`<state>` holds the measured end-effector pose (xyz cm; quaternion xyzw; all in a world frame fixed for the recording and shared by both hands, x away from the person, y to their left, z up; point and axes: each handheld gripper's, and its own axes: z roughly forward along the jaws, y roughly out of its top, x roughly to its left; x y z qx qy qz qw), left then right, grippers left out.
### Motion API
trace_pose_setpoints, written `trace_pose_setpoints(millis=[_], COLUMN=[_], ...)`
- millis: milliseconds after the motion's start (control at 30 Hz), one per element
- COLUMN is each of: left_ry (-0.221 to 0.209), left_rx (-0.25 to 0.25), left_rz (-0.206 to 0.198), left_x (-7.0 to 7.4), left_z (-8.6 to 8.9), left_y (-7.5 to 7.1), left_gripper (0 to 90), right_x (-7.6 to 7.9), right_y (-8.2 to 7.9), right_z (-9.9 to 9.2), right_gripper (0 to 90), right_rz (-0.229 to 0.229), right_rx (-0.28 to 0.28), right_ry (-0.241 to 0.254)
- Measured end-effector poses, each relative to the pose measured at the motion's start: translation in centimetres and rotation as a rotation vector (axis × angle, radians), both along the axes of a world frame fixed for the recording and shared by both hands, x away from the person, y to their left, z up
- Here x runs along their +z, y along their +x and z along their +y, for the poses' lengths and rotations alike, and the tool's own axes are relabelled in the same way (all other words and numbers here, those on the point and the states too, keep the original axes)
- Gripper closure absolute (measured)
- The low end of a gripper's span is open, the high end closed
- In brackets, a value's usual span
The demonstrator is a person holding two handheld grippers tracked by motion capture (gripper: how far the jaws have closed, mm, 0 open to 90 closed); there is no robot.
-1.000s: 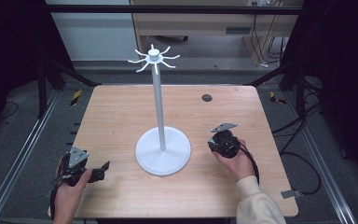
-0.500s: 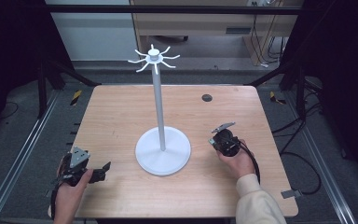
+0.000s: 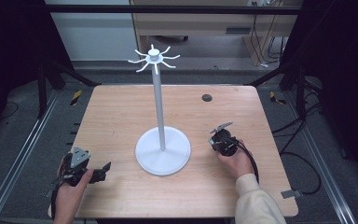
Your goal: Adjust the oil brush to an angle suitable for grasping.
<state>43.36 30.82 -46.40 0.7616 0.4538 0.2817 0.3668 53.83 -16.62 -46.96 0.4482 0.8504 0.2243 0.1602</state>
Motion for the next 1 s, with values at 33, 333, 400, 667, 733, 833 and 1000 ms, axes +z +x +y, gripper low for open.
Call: trace_pose_setpoints(millis=[33, 333, 400, 667, 733, 833, 1000], left_ry=[0.0, -0.001, -0.001, -0.001, 0.001, 0.001, 0.004], left_rx=[0.0, 0.0, 0.0, 0.001, 0.0, -0.001, -0.002], left_rz=[0.0, -0.001, 0.0, -0.002, -0.001, -0.001, -0.001], left_x=[0.0, 0.0, 0.0, 0.0, 0.0, 0.0, 0.0], left_z=[0.0, 0.0, 0.0, 0.0, 0.0, -0.1, -0.1], left_y=[0.0, 0.0, 0.0, 0.0, 0.0, 0.0, 0.0], left_gripper=[2.4, 2.4, 2.4, 2.4, 2.4, 2.4, 2.4], right_x=[0.0, -0.4, -0.5, -0.5, -0.5, -0.5, -0.5], right_y=[0.0, 0.2, 0.2, 0.4, 0.6, 1.0, 1.3], right_z=[0.0, 0.1, 0.0, -0.1, -0.4, -1.0, -1.7], right_gripper=[90.0, 90.0, 90.0, 90.0, 90.0, 90.0, 90.0], right_rz=[0.0, 0.024, 0.026, 0.016, 0.009, 0.009, 0.008], right_rx=[0.0, -0.012, -0.01, -0.051, -0.074, -0.111, -0.152], right_ry=[0.0, -0.031, -0.034, -0.077, -0.08, -0.071, -0.063])
